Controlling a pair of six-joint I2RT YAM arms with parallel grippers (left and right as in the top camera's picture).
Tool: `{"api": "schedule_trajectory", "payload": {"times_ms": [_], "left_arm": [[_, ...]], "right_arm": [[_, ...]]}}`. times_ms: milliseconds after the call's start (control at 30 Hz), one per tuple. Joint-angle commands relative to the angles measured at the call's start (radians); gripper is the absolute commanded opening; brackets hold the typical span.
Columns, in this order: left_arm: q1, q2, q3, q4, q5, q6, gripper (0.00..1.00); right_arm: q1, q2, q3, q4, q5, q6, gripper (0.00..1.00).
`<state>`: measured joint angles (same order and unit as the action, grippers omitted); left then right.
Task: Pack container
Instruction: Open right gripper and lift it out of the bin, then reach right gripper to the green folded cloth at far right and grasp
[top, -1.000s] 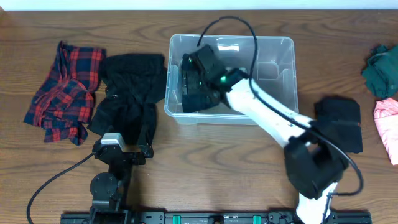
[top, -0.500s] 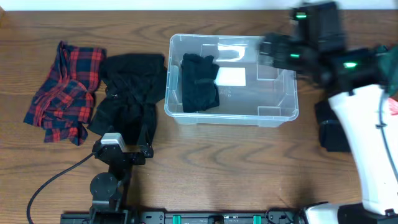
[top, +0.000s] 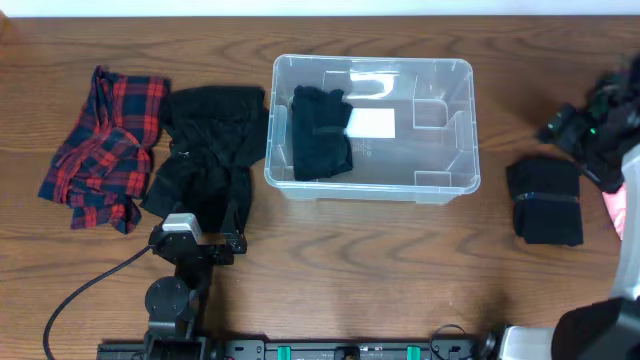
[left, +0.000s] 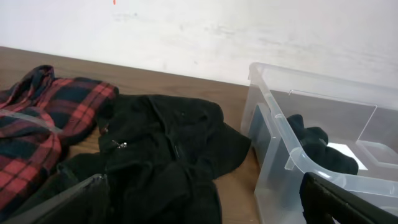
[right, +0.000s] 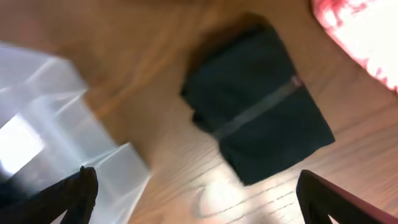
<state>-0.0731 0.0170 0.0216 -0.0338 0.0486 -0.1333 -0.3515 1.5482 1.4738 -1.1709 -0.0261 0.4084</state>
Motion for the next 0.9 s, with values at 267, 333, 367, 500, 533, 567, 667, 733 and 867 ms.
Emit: {"api": "schedule_trajectory", "payload": {"times_ms": [267,333,367,500,533,567,667,733,867], "left_arm": [[0.005,0.002,-0.018,-0.036,-0.015,0.006,0.98],[0.005,0.002,-0.018,-0.036,-0.015,0.006,0.98],[0.005,0.002,-0.018,-0.036,-0.015,0.006,0.98],[0.005,0.002,-0.018,-0.036,-0.015,0.006,0.98],[0.005,0.002,-0.018,-0.036,-0.015,0.006,0.98],[0.005,0.002,-0.018,-0.036,-0.015,0.006,0.98],[0.005,0.002,-0.018,-0.036,-0.015,0.006,0.98],[0.005,0.002,-0.018,-0.036,-0.015,0.006,0.98],[0.005,0.002,-0.018,-0.036,-0.015,0.006,0.98]], "right_arm": [[-0.175,0.022,-0.259,0.365,-0.225,-0.261,0.99],[-0.191,0.037,-0.261,0.389,-0.225,-0.274,0.99],[-0.196,0.041,-0.261,0.410,-0.224,-0.286,0.99],[-0.196,0.042,-0.254,0.512,-0.149,-0.318,0.99],[-0.196,0.042,-0.254,0.536,-0.098,-0.318,0.99],[-0.196,0.042,-0.254,0.557,-0.047,-0.318,0.99],[-0.198,0.042,-0.254,0.615,0.102,-0.311,0.99],[-0.198,0.047,-0.254,0.652,0.155,-0.271,0.99],[-0.208,0.074,-0.254,0.740,0.152,-0.149,0.98]]}}
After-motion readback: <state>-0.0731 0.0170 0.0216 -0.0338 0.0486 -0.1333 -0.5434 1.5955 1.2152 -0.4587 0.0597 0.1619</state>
